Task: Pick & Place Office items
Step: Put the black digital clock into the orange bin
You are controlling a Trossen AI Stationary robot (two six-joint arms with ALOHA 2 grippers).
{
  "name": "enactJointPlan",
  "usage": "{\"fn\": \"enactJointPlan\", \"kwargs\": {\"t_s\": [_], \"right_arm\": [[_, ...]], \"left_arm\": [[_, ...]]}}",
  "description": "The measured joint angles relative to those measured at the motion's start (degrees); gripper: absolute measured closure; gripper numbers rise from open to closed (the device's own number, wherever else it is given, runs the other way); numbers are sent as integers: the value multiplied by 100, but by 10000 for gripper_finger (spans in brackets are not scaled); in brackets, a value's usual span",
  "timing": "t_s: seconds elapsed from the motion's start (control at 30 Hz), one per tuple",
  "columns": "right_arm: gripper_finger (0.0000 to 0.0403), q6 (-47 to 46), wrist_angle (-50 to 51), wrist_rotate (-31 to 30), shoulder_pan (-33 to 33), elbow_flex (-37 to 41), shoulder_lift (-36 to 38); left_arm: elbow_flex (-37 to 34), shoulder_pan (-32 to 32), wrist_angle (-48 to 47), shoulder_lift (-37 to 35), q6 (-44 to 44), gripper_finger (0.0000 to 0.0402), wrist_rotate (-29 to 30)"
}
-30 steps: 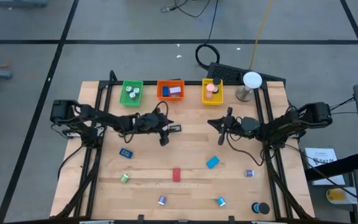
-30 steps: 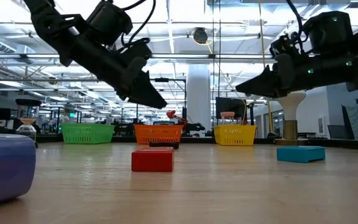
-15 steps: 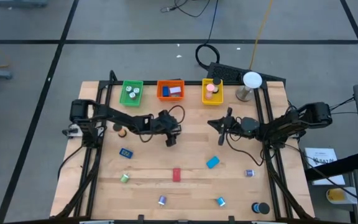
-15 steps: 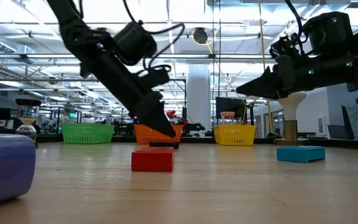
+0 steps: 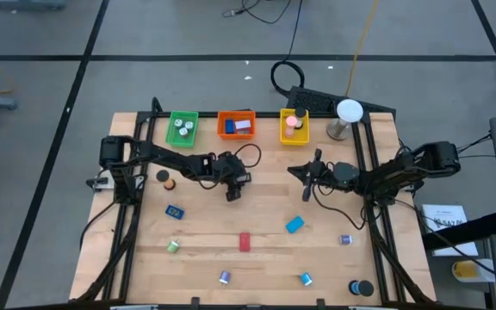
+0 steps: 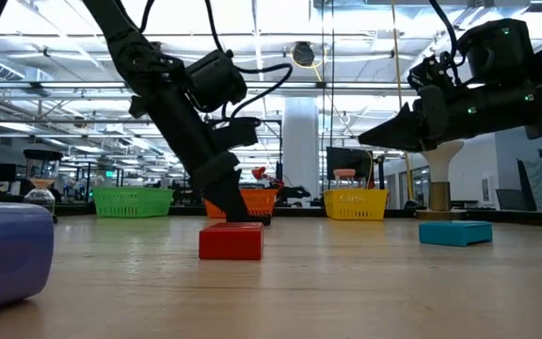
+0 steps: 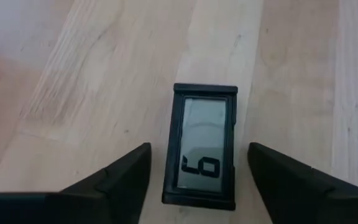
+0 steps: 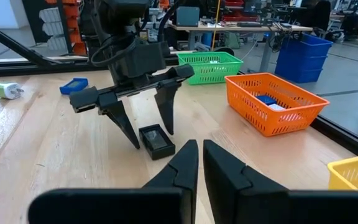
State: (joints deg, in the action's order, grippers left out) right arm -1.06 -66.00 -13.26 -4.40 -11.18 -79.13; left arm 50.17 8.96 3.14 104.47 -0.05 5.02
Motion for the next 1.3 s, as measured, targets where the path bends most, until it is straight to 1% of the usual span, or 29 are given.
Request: {"fn": "enactJointPlan", "kwargs": {"t_s": [0.23, 0.3, 0.43, 0.57, 0.67, 0.77, 0.87, 0.97, 1.03, 1.1, 1.3], "right_arm": [[383, 0, 20, -2, -1, 0, 0], [383, 0, 23, -2, -1, 0, 0], [383, 0, 33, 0, -1, 0, 0], [383, 0, 78, -2, 0, 0, -2], [383, 0, 77, -4, -1, 0, -2], [383, 0, 75, -7, -1, 0, -2], [383, 0, 71, -7, 0, 0, -2], [383, 0, 70, -9, -1, 0, -2], [383, -2, 66, -11, -1, 0, -2], [383, -2, 66, -11, -1, 0, -2], [383, -2, 68, -13, 0, 0, -2]], "left_arm": [[0, -3, -52, -2, 126, 229, -8], [0, 18, -57, -10, 133, 246, 87], [-11, 183, -224, -227, 144, 246, 123], [-9, 494, -498, -810, 91, 246, 111], [-13, 868, -773, -1354, -25, 245, 154], [-9, 1304, -887, -1901, -7, 242, 420], [80, 1858, -996, -2169, 9, 241, 595], [400, 2390, -1362, -2141, -125, 239, 418], [625, 2599, -1489, -1960, -205, 239, 208], [829, 2686, -1701, -1688, -195, 239, 61], [1618, 2758, -2079, -700, -256, 240, -47]]}}
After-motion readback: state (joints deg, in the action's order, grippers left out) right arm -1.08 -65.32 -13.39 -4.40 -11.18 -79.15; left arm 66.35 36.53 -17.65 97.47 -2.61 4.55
